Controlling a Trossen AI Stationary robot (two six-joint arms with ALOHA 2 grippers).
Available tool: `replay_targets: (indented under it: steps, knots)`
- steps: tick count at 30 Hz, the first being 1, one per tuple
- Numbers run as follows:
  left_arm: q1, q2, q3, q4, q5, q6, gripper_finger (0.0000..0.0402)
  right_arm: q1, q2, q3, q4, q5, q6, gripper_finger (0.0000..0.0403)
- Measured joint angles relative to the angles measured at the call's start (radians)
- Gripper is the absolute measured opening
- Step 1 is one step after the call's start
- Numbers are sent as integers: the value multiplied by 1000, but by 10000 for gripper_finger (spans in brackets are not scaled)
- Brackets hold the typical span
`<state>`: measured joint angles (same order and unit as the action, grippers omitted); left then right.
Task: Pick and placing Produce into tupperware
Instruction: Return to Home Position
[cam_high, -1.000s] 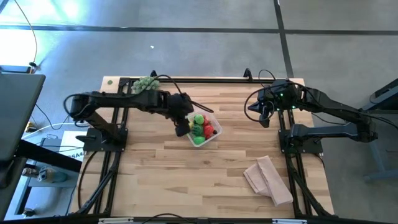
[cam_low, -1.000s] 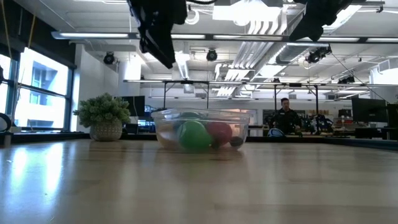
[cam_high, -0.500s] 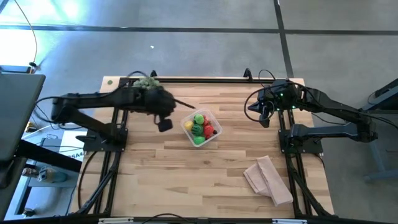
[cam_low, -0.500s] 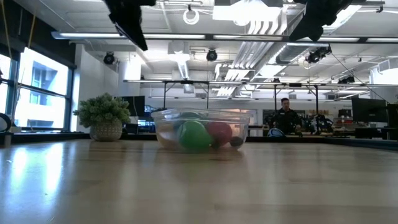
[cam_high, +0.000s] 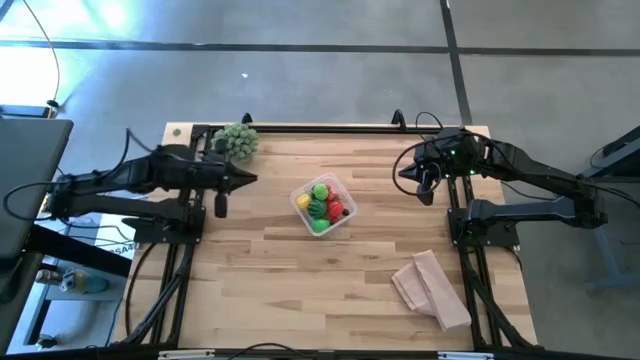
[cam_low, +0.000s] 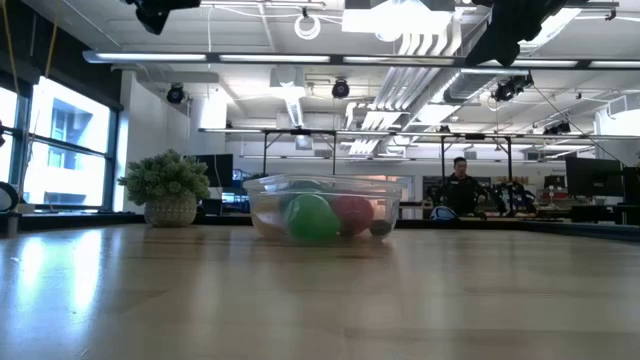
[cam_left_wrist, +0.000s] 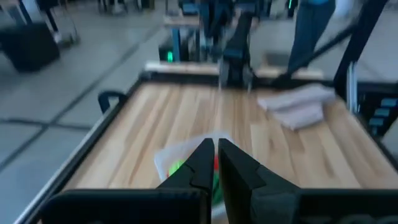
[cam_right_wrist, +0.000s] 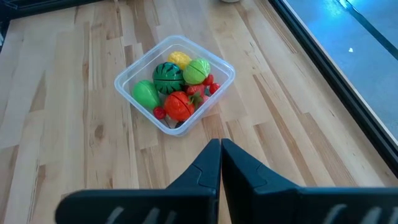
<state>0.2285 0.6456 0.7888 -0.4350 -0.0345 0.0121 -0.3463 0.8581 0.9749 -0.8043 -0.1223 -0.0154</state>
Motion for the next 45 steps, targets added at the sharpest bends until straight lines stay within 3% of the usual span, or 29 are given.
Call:
replay_targets:
  steps: [11,17,31,45]
  knots:
    - [0,-280,-250,233,23,-16,14,0,0,0,0,0,0,4]
    - [0,-370,-351,331,19,-21,14,0,0,0,0,0,0,4]
    - [0,-508,-494,415,25,-55,14,0,0,0,0,0,0,4]
    - [0,-514,-669,578,46,-115,14,0,0,0,0,0,0,4]
